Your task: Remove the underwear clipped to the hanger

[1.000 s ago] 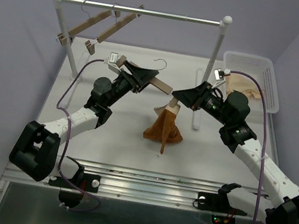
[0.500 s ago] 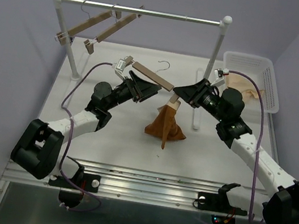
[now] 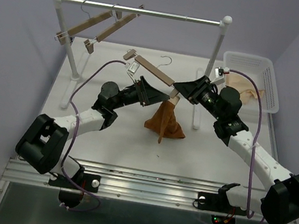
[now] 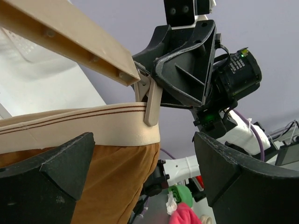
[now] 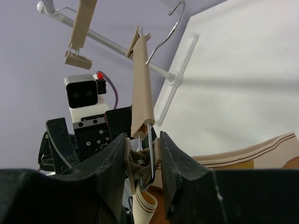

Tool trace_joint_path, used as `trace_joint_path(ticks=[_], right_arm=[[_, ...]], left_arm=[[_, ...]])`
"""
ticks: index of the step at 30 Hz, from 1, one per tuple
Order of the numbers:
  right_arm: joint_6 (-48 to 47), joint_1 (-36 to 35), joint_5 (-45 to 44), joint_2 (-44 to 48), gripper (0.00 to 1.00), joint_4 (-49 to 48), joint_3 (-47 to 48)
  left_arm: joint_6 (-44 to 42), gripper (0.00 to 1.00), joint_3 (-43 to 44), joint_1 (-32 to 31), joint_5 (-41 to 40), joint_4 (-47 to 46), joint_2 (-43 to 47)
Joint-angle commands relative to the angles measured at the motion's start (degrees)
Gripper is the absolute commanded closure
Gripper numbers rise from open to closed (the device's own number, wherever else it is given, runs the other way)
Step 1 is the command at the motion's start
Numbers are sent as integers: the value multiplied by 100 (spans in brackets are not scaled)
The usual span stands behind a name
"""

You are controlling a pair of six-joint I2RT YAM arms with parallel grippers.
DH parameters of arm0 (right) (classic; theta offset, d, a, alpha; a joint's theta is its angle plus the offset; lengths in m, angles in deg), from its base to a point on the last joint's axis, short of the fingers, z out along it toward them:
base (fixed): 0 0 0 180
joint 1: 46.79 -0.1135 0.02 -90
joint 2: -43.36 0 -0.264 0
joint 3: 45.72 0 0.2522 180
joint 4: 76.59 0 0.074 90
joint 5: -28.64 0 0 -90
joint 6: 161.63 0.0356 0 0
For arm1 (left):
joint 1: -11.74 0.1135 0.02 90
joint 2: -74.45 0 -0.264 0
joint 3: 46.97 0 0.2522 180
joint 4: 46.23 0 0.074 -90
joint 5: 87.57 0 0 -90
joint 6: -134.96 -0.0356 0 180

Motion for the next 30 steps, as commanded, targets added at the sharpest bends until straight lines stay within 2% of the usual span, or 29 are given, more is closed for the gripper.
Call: trace_joint_path(ticks=[1, 9, 13, 14, 17, 19, 23, 24, 30], right_arm=[[-42, 13, -387, 159, 99, -602, 162], [-113, 13, -625, 230, 99, -715, 30], [-297, -153, -984, 239, 99, -645, -4], [-350, -154, -1020, 247, 99, -619, -5], [-490, -154, -1301, 291, 99, -558, -22], [-570, -154, -1363, 318, 99, -522, -13], [-579, -154, -1363, 318, 99, -460, -57], [-579, -206, -1372, 318, 99, -452, -75], [-631, -207, -1513, 318, 99, -416, -180]], left_arm=[[-138, 1, 423, -85, 335, -359, -174], [423, 1, 810, -199, 555, -1289, -868], [1538, 1, 723, -208, 704, -3062, -1439], [1793, 1, 749, -208, 713, -3823, -1580], [2689, 1, 862, -208, 757, -4925, -2142], [2753, 4, 872, -216, 722, -5131, -2196], [2604, 29, 942, -216, 669, -5035, -2135], [2595, 32, 960, -216, 669, -5026, -2135], [2727, 29, 1170, -208, 652, -5175, -2283]])
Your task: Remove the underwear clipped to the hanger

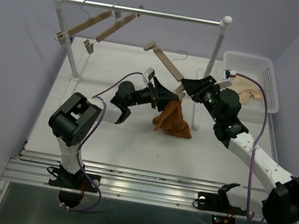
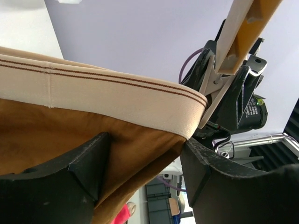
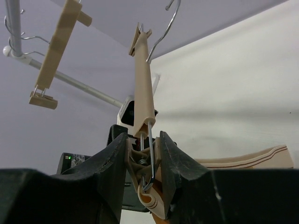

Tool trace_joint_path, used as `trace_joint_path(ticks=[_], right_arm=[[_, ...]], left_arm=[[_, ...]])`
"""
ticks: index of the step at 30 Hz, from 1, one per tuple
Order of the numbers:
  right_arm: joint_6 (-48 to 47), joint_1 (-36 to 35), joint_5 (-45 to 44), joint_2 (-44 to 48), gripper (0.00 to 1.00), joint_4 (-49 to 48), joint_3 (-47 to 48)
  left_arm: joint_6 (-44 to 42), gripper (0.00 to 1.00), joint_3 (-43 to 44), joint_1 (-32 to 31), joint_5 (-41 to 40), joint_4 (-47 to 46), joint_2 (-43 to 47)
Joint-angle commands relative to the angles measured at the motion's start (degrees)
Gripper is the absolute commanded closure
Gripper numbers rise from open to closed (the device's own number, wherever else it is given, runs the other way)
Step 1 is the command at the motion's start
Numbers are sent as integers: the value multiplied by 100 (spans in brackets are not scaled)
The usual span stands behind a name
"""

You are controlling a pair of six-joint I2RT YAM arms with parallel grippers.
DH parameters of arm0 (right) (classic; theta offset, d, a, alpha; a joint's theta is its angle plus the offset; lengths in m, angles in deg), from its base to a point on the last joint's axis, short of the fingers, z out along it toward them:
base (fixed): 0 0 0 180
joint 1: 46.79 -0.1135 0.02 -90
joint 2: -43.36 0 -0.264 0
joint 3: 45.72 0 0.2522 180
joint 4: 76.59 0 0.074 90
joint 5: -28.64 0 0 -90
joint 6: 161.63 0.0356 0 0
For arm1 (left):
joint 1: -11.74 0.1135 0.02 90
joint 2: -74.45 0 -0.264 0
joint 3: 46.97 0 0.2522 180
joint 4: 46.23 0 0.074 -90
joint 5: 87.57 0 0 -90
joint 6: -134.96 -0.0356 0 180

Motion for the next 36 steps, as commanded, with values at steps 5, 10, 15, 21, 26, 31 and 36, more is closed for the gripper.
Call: trace_joint_path(ticks=[5, 10, 15, 21, 26, 31, 36], right_arm=[[-160, -71, -307, 186, 99, -339, -95], [-230, -71, -606, 195, 99, -295, -104], [-204, -124, -544, 178, 99, -348, -139], [-177, -255, -474, 186, 99, -392, -174], [-98, -308, -667, 213, 99, -287, -227], [-90, -361, -720, 292, 99, -295, -236], [-98, -361, -703, 414, 99, -251, -350]], left_arm=[[576, 26, 480, -13, -26, -4522, -143], [244, 22, 402, -22, -17, -4435, 190], [32, 22, 393, -22, -44, -4189, 436], [-100, 22, 437, -22, -123, -3996, 551], [-188, 36, 551, -48, -97, -3899, 683], [-661, 71, 472, -66, -53, -3259, 1025], [-1040, 100, 349, -66, -88, -2775, 1385]])
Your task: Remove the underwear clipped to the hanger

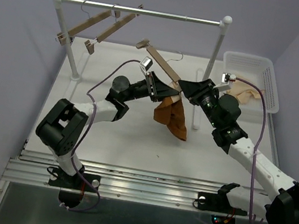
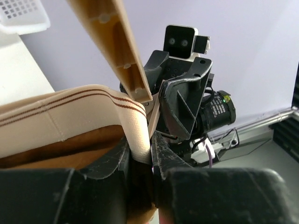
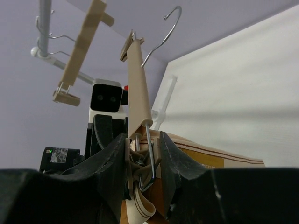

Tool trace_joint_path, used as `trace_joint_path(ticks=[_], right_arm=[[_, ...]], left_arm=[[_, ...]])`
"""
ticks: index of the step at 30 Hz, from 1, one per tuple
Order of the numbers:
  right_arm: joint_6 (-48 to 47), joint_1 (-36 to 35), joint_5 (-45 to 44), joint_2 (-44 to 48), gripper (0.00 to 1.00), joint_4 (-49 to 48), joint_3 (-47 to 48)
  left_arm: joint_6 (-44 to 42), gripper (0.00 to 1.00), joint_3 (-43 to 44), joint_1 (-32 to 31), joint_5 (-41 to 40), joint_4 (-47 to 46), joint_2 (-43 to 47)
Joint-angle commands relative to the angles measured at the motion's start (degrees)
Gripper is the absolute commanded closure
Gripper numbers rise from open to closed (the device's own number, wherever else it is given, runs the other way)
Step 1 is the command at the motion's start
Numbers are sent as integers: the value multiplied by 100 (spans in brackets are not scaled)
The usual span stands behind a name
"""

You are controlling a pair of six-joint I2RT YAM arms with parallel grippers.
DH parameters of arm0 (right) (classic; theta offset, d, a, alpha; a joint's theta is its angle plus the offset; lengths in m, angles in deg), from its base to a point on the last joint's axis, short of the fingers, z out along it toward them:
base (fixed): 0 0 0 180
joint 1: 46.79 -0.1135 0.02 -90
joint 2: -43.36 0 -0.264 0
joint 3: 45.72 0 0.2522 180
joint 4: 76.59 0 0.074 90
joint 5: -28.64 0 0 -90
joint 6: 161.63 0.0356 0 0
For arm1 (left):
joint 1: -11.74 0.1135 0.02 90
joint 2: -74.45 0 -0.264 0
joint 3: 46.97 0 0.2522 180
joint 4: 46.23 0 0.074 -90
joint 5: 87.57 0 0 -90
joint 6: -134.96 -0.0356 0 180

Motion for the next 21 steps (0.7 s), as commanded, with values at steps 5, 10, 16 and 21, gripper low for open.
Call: trace_joint_path(ticks=[5, 10, 16, 21], right_arm=[[-389, -62, 369, 359, 99, -215, -239], [-469, -62, 713, 552, 56, -215, -231], [-469, -62, 1187, 544, 30, -241, -309], [-469, -62, 1706, 570, 28, -1223, -783]], left_arm=[[-1022, 100, -141, -27, 19, -2559, 906], [-1936, 100, -204, 17, 107, -1250, 1372], [-3797, 100, -238, 26, -331, 1184, 2426], [-4108, 100, -406, 88, -595, 2222, 2989]])
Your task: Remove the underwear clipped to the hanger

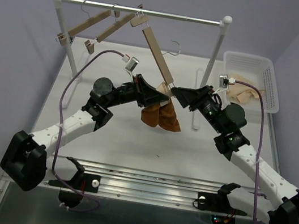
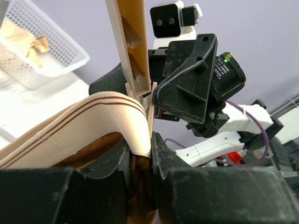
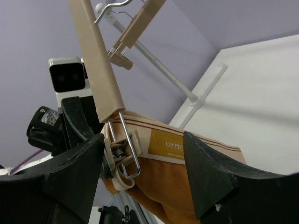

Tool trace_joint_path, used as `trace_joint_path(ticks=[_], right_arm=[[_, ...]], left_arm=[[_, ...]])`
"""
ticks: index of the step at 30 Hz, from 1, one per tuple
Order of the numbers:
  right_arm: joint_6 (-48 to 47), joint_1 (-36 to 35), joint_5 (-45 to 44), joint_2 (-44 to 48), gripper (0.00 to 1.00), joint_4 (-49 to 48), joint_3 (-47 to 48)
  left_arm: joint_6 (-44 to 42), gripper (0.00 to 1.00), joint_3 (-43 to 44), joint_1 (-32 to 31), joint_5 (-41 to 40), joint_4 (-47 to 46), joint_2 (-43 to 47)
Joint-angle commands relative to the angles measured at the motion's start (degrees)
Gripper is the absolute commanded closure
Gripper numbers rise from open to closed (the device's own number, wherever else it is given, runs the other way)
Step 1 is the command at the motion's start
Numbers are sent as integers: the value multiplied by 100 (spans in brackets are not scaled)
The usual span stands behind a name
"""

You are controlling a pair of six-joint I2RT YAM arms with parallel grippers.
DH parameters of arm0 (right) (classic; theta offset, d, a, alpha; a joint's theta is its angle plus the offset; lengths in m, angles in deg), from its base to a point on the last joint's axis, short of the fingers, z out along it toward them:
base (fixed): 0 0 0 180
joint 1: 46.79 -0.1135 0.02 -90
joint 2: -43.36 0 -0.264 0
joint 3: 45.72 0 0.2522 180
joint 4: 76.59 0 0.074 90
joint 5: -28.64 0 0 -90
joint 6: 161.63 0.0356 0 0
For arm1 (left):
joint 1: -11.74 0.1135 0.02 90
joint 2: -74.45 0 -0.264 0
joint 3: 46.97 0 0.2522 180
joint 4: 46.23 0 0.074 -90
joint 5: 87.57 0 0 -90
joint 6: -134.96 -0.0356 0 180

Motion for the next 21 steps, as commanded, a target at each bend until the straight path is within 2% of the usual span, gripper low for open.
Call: trace_joint_path(ticks=[1, 2, 7, 10, 12, 21], right_arm=[[-209, 47, 557, 63, 28, -802, -583], [-183, 47, 837, 63, 28, -1318, -645], [63, 47, 1612, -174, 26, -2158, -707], [327, 47, 2209, -376, 26, -3051, -847], [468, 47, 2307, -447, 23, -3387, -900], [231, 47, 2667, -912, 21, -3196, -382]], left_arm=[[-806, 100, 12, 127, -401, 309, 609], [-771, 100, -128, 162, -393, 327, 653], [-657, 100, -454, 294, -375, 345, 1013], [-630, 100, -621, 347, -401, 406, 1242], [-613, 100, -718, 373, -323, 407, 1365], [-569, 100, -964, 391, -147, 573, 1822]])
